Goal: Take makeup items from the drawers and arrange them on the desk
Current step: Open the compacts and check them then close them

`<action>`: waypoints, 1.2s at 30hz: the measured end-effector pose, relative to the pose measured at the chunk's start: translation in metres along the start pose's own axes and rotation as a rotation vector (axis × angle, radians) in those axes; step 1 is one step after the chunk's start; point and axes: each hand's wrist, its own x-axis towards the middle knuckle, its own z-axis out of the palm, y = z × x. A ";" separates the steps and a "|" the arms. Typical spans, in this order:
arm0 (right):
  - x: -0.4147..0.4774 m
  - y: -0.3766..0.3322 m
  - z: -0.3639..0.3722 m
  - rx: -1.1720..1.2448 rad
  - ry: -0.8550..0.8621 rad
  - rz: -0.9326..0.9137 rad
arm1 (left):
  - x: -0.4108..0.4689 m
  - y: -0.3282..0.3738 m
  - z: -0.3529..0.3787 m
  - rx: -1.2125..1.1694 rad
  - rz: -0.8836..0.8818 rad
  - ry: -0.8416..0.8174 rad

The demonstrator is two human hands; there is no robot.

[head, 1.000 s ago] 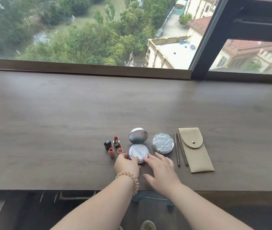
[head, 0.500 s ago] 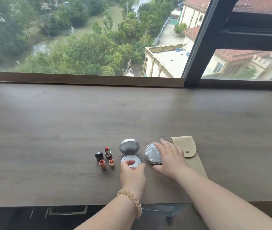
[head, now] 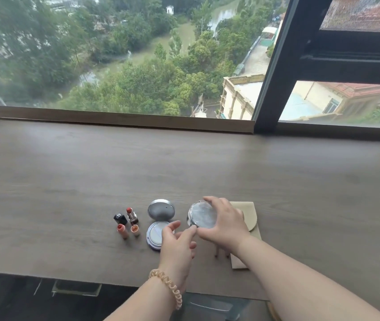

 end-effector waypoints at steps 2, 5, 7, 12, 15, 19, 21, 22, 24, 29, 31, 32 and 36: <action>-0.008 -0.005 -0.019 0.140 0.018 0.014 | -0.003 0.007 0.008 -0.056 -0.007 -0.049; -0.020 -0.014 -0.046 0.296 -0.003 0.011 | -0.013 0.020 0.021 -0.179 -0.037 -0.206; -0.026 -0.019 -0.062 0.333 -0.011 -0.018 | -0.023 0.030 0.029 -0.244 -0.009 -0.321; -0.036 -0.032 -0.090 0.359 0.039 -0.061 | -0.040 0.053 0.037 -0.329 0.056 -0.467; -0.039 -0.041 -0.103 0.342 0.052 -0.081 | -0.045 0.066 0.037 -0.349 0.079 -0.507; -0.040 -0.054 -0.113 0.357 0.010 -0.111 | -0.047 0.074 0.032 -0.335 0.086 -0.521; -0.041 -0.059 -0.114 0.369 -0.017 -0.120 | -0.047 0.075 0.027 -0.334 0.070 -0.524; -0.042 -0.061 -0.114 0.382 -0.029 -0.123 | -0.048 0.076 0.024 -0.337 0.064 -0.533; -0.044 -0.065 -0.114 0.415 -0.056 -0.124 | -0.050 0.075 0.017 -0.350 0.054 -0.559; -0.045 -0.071 -0.112 0.517 -0.092 -0.109 | -0.052 0.074 0.004 -0.381 0.045 -0.641; -0.044 -0.074 -0.112 0.565 -0.088 -0.104 | -0.054 0.076 0.002 -0.389 0.064 -0.668; -0.044 -0.074 -0.112 0.589 -0.088 -0.101 | -0.054 0.078 0.001 -0.390 0.072 -0.680; -0.045 -0.072 -0.113 0.592 -0.115 -0.140 | -0.053 0.081 -0.003 -0.324 0.101 -0.653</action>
